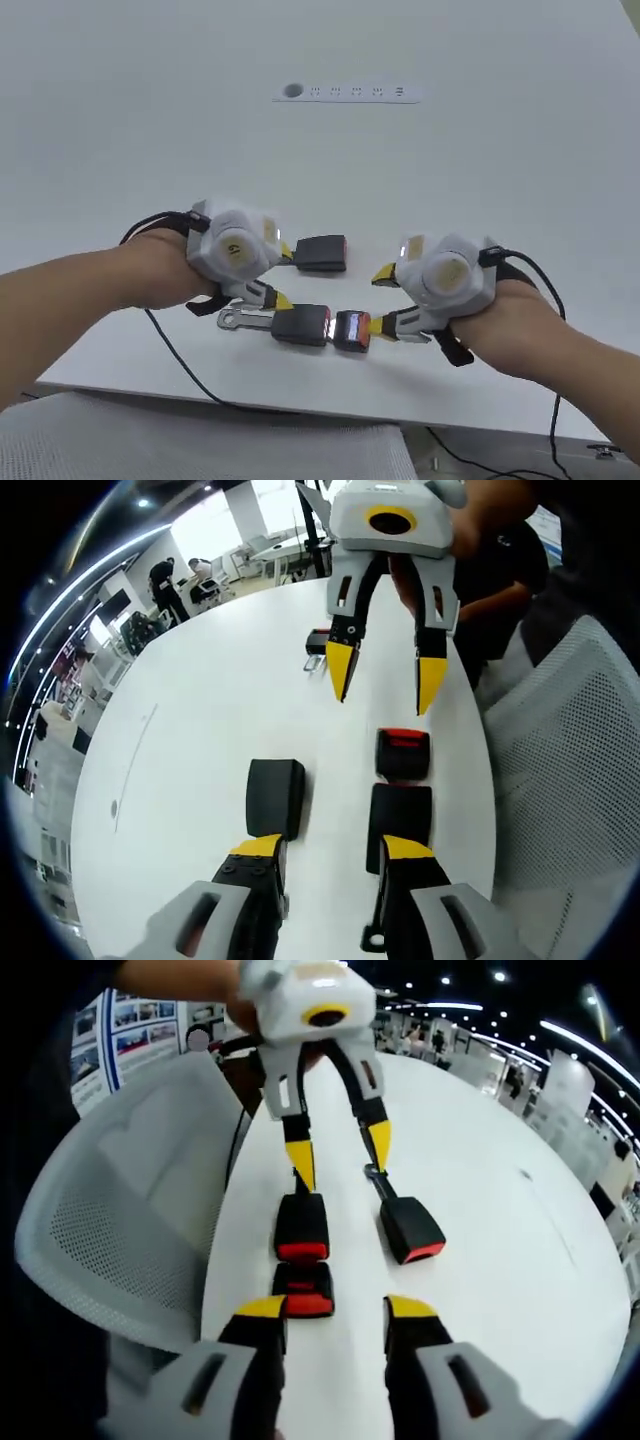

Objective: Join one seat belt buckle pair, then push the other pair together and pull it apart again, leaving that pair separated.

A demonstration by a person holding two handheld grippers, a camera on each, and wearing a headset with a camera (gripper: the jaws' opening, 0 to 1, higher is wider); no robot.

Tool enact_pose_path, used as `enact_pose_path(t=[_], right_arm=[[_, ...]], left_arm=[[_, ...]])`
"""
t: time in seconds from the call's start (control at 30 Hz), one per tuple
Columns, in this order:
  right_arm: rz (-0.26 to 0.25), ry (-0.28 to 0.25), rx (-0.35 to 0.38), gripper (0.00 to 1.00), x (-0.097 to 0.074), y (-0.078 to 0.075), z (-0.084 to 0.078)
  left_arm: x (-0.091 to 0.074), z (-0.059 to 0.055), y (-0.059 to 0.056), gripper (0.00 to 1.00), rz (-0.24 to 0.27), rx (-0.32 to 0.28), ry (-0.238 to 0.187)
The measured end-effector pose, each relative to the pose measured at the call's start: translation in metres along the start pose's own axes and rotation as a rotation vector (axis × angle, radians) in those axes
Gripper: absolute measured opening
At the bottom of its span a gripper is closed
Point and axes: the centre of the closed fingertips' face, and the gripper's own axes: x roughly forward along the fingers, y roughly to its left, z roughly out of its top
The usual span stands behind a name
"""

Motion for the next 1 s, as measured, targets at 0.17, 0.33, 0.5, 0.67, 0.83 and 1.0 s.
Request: enact_pose_path(t=[0.17, 0.33, 0.5, 0.67, 0.83, 1.0], right_arm=[[-0.033, 0.021, 0.0, 0.38, -0.013, -0.023, -0.015], [-0.055, 0.047, 0.004, 0.38, -0.024, -0.045, -0.036], [-0.085, 0.081, 0.01, 0.37, -0.039, -0.067, -0.065], [-0.089, 0.121, 0.023, 0.38, -0.045, -0.078, -0.095], [-0.088, 0.149, 0.058, 0.39, -0.05, -0.084, -0.114], [-0.069, 0.161, 0.047, 0.32, -0.048, -0.085, -0.126]], left_arm=[[0.013, 0.01, 0.014, 0.4, 0.001, 0.01, 0.005], [0.027, 0.013, 0.022, 0.42, -0.023, 0.04, 0.021], [0.039, 0.009, 0.029, 0.43, -0.045, 0.061, 0.049], [0.048, 0.012, 0.038, 0.43, -0.052, 0.06, 0.055], [0.057, 0.01, 0.035, 0.45, -0.094, 0.065, 0.074], [0.059, 0.007, 0.032, 0.38, -0.124, 0.097, 0.09]])
